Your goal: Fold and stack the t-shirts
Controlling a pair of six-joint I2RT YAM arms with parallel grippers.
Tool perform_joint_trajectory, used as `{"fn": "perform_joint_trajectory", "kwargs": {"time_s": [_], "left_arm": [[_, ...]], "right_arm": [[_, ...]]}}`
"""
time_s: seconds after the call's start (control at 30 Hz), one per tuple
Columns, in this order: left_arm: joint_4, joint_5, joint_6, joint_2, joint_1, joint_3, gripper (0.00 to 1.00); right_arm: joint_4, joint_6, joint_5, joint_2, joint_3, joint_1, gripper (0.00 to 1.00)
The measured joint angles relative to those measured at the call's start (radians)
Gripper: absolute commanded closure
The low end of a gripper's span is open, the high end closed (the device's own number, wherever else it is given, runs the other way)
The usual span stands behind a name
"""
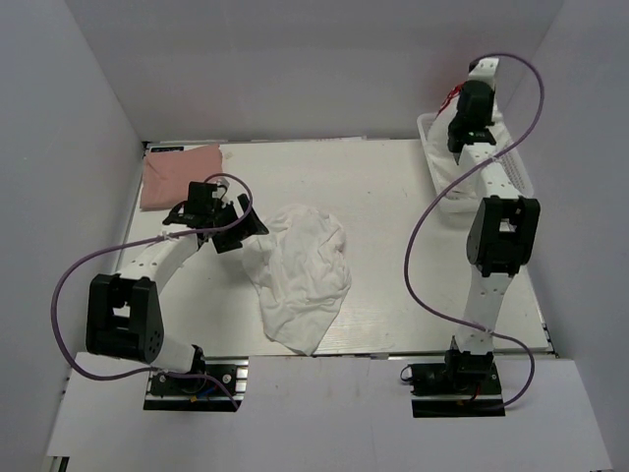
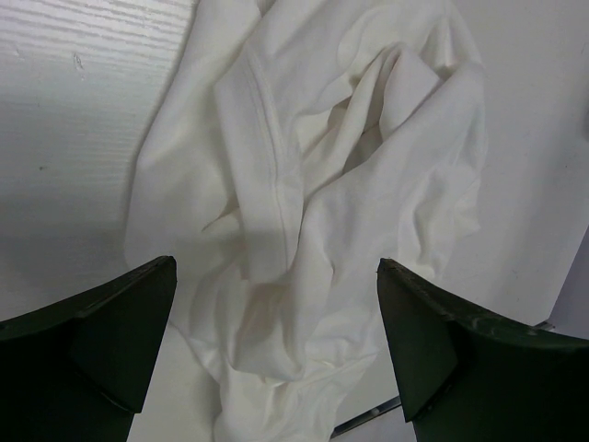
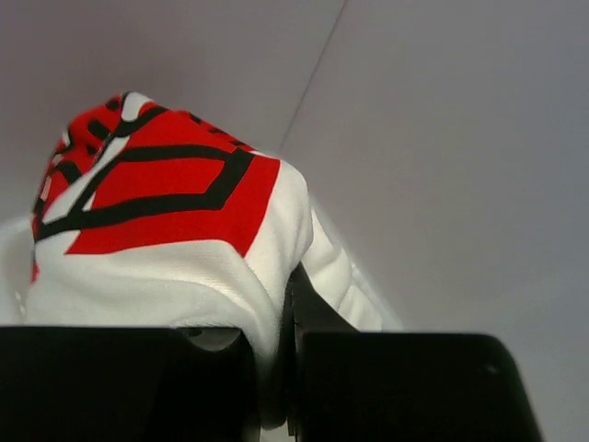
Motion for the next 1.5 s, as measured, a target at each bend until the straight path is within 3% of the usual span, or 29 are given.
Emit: {"fn": "perform_joint_trajectory", "kwargs": {"time_s": [0.23, 0.47, 0.5, 0.57, 0.6, 0.63, 0.67, 0.87, 1.17, 1.33, 1.5], "left_arm": [[-0.021, -0.007, -0.005, 0.061, 0.0, 0.056, 0.0], [-0.047, -0.023, -0.009, 0.063, 0.0, 0.058, 0.0], [-0.047, -0.025, -0.01, 0.063, 0.0, 0.059, 0.0], [-0.047, -0.025, -0.012, 0.063, 0.0, 0.059, 0.0], [-0.047, -0.025, -0.012, 0.063, 0.0, 0.059, 0.0], [-0.047, -0.025, -0.013, 0.063, 0.0, 0.059, 0.0], [-0.047, -0.024, -0.013, 0.063, 0.0, 0.059, 0.0], [-0.067, -0.032, -0.017, 0.034, -0.01, 0.058, 0.0], [-0.116, -0.089, -0.033, -0.003, -0.007, -0.036, 0.0], [-0.116, -0.101, -0.048, 0.018, 0.002, -0.074, 0.01], [-0.09, -0.108, -0.034, 0.152, 0.003, 0.002, 0.12]], "right_arm": [[-0.237, 0.295, -0.093, 0.268, 0.082, -0.05, 1.0], [-0.348, 0.513, -0.229, 0.332, 0.139, -0.135, 1.0], [-0.358, 0.533, -0.245, 0.332, 0.148, -0.143, 0.87], [-0.383, 0.565, -0.271, 0.331, 0.152, -0.154, 0.5], [-0.396, 0.575, -0.278, 0.329, 0.152, -0.158, 0.38], [-0.408, 0.583, -0.283, 0.325, 0.151, -0.162, 0.15], [-0.42, 0.59, -0.287, 0.315, 0.149, -0.166, 0.1], [-0.528, 0.56, -0.333, 0.128, 0.072, -0.181, 0.1], [-0.605, 0.533, -0.47, -0.357, -0.025, -0.12, 0.1], [-0.632, 0.531, -0.526, -0.531, -0.211, 0.047, 0.1], [-0.698, 0.522, -0.571, -0.53, -0.421, 0.332, 0.1]]}}
